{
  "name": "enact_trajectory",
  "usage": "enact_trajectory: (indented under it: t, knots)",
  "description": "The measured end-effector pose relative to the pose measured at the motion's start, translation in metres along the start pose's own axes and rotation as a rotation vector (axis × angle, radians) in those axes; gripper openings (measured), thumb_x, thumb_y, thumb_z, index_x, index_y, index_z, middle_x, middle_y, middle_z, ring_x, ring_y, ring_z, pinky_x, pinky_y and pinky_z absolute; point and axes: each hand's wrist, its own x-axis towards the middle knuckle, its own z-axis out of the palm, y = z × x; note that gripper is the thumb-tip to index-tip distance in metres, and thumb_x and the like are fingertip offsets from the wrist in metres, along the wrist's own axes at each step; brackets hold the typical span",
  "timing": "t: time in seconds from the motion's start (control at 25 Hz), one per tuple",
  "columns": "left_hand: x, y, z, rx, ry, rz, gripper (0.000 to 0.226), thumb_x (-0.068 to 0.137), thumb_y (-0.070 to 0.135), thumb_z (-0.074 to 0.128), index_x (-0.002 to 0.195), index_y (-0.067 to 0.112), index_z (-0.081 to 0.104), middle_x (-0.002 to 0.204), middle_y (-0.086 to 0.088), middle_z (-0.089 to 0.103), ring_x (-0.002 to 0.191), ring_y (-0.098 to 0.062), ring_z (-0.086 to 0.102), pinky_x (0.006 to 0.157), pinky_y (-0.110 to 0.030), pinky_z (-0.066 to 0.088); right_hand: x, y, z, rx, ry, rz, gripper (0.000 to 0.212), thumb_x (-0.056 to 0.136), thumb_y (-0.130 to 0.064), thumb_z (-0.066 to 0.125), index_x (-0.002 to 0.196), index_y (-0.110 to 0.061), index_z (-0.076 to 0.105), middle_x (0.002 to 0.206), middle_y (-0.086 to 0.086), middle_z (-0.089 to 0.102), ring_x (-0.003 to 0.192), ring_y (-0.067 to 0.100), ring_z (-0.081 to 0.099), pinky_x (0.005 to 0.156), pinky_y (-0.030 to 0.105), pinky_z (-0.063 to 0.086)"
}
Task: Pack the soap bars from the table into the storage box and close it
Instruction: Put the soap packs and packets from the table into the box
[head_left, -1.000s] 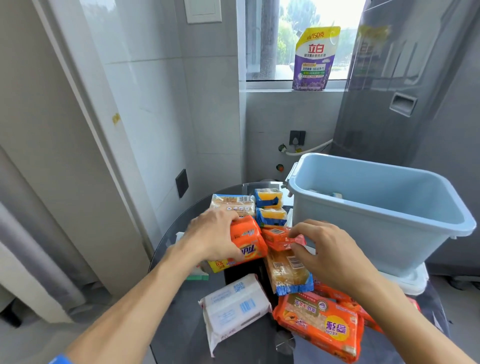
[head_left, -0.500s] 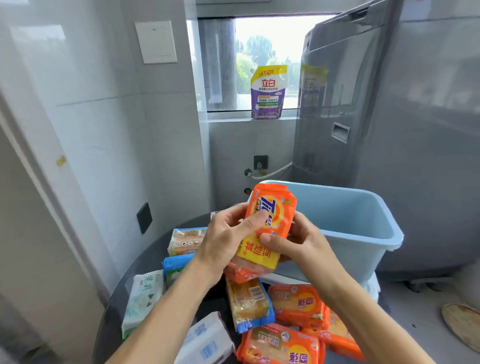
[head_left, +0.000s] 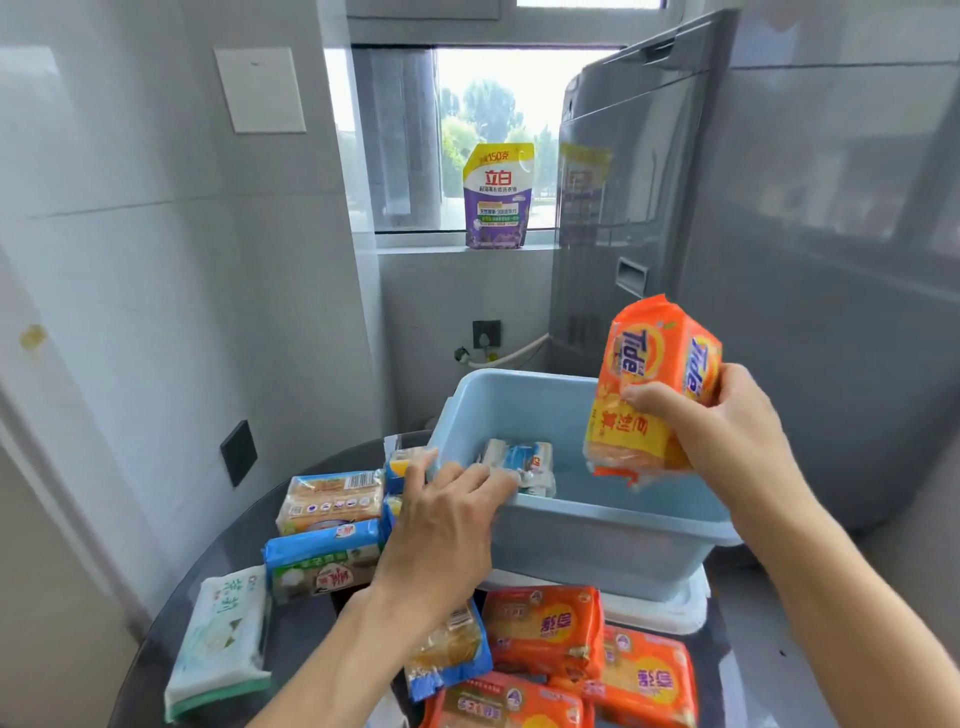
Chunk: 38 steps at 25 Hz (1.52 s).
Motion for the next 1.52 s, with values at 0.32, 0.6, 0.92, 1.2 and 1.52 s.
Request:
enact_trajectory:
  t: [0.32,0.6,0.92,1.2,1.52]
  knots:
    - [-0.008,-0.008,-0.006,-0.029,-0.019,0.140,0.034,0.076,0.004,0.071,0.100,0.026,0.064,0.083,0.010,0.066,0.073,-0.015,0.053,0.078,-0.026,0.038,0.030,0.035,0.061,-0.964,-0.296,0.085,0.070,0.048,-0.073,0.062,0.094,-0.021,0.054,0.072,-0.007,0.050,0.072,0.021,0.055,0.054,0.029,0.037]
    - [0.000,-0.012,-0.003,-0.087,-0.032,0.144,0.034,0.076,0.005,0.073,0.104,0.024,0.066,0.086,0.007,0.069,0.073,-0.016,0.054,0.079,-0.029,0.042,0.050,0.046,0.076,-0.902,-0.775,0.240,0.060,0.062,-0.056,0.074,0.104,-0.016,0.061,0.096,0.006,0.072,0.084,0.023,0.071,0.077,0.036,0.061]
    - [-0.001,-0.014,0.001,-0.068,-0.018,0.131,0.039,0.075,0.003,0.074,0.108,0.024,0.066,0.088,0.007,0.069,0.074,-0.015,0.053,0.078,-0.027,0.040,0.048,0.052,0.073,-0.950,-0.762,0.163,0.055,0.061,-0.045,0.078,0.110,-0.022,0.065,0.103,-0.001,0.070,0.089,0.018,0.065,0.088,0.035,0.055]
    - [0.006,-0.015,0.001,-0.096,-0.033,0.077,0.037,0.083,0.003,0.068,0.116,0.019,0.065,0.096,0.001,0.068,0.087,-0.020,0.056,0.088,-0.031,0.040,0.024,0.005,0.070,-0.859,-0.366,-0.182,0.036,0.083,-0.038,0.061,0.115,-0.022,0.063,0.115,0.000,0.068,0.104,0.028,0.061,0.080,0.037,0.049]
    - [-0.025,-0.079,-0.016,-0.199,-0.015,-0.344,0.055,0.087,0.012,0.061,0.140,0.022,0.047,0.139,-0.002,0.055,0.128,-0.022,0.047,0.107,-0.042,0.039,-0.076,0.019,0.086,-0.574,-0.187,-0.816,0.021,0.083,-0.013,0.069,0.104,-0.017,0.069,0.102,0.001,0.073,0.095,0.027,0.060,0.081,0.042,0.049]
